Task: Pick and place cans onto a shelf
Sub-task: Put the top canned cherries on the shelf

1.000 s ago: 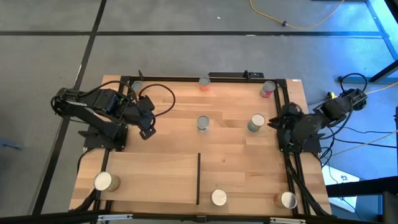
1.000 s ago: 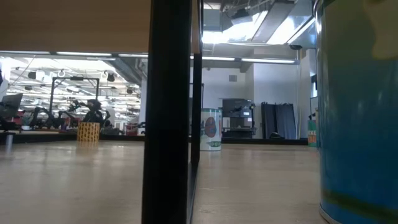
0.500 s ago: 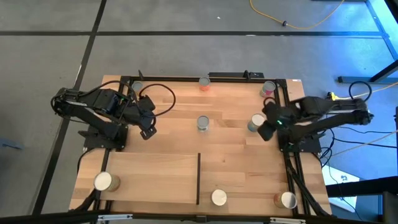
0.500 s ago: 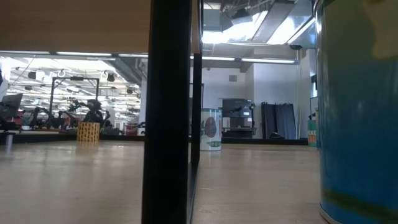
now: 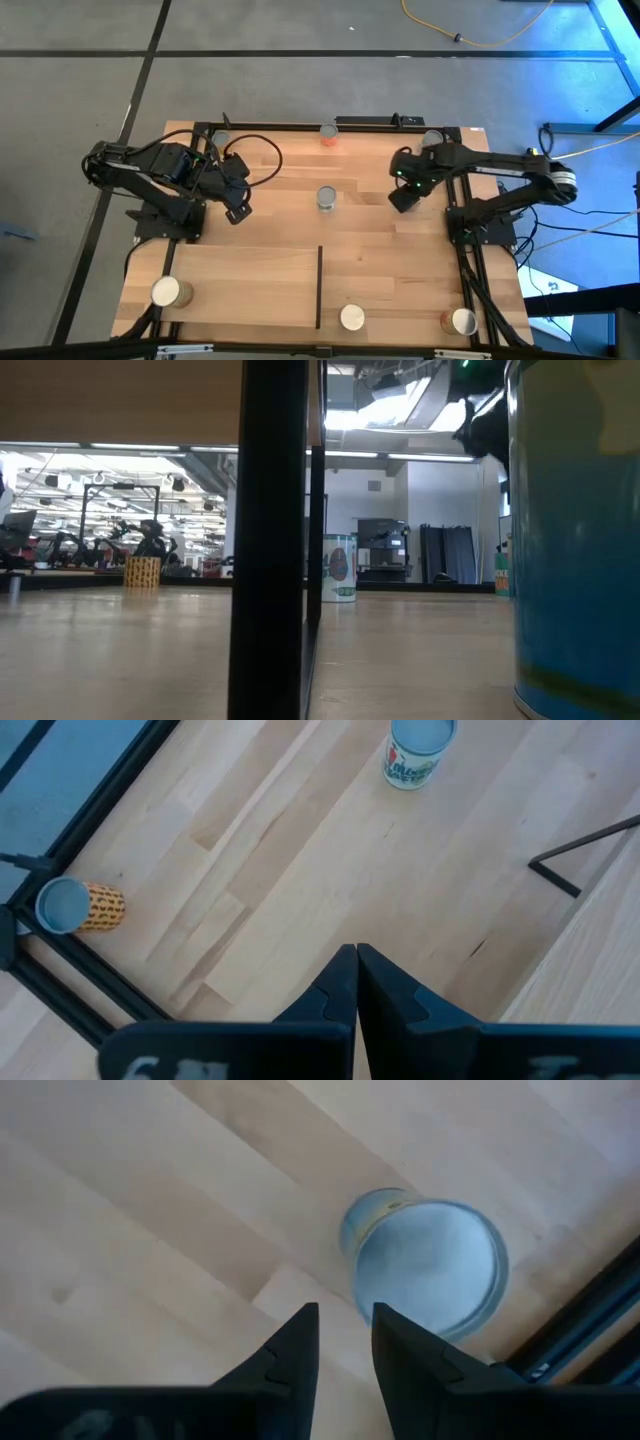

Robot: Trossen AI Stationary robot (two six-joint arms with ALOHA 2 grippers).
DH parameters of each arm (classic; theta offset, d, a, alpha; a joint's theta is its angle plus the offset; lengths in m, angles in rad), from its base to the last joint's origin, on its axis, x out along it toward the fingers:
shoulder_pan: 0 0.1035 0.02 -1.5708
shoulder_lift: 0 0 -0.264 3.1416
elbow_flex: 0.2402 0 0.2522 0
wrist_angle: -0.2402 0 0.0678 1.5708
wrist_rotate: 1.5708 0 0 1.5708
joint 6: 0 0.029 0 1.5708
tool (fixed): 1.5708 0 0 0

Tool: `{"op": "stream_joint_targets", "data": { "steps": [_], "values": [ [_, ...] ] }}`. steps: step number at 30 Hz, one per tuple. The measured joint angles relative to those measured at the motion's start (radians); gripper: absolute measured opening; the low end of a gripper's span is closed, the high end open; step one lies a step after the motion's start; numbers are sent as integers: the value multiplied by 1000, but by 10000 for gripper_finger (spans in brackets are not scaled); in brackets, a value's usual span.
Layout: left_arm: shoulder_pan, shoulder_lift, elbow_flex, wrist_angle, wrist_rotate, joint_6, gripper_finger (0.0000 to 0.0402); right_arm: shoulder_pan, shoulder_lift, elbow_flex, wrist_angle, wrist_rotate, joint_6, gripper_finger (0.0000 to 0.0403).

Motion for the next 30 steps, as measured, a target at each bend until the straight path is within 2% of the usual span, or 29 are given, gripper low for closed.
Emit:
{"op": "stream_joint_targets", "data": {
  "steps": [9, 18, 24, 27, 30],
  "values": [
    [0, 0, 0, 0, 0, 2, 0, -62, 126, 0, 0, 0, -70, 97],
    [0, 0, 0, -1, 0, 3, 0, -96, 202, 3, -3, -41, -128, 97],
    [0, 0, 0, -1, 1, 3, 0, -100, 240, 6, -8, -32, -160, 94],
    [0, 0, 0, -1, 1, 3, 0, -99, 244, 6, -6, -15, -158, 72],
    [0, 0, 0, -1, 2, 3, 0, -99, 248, 2, 3, -8, -152, 26]
  ]
}}
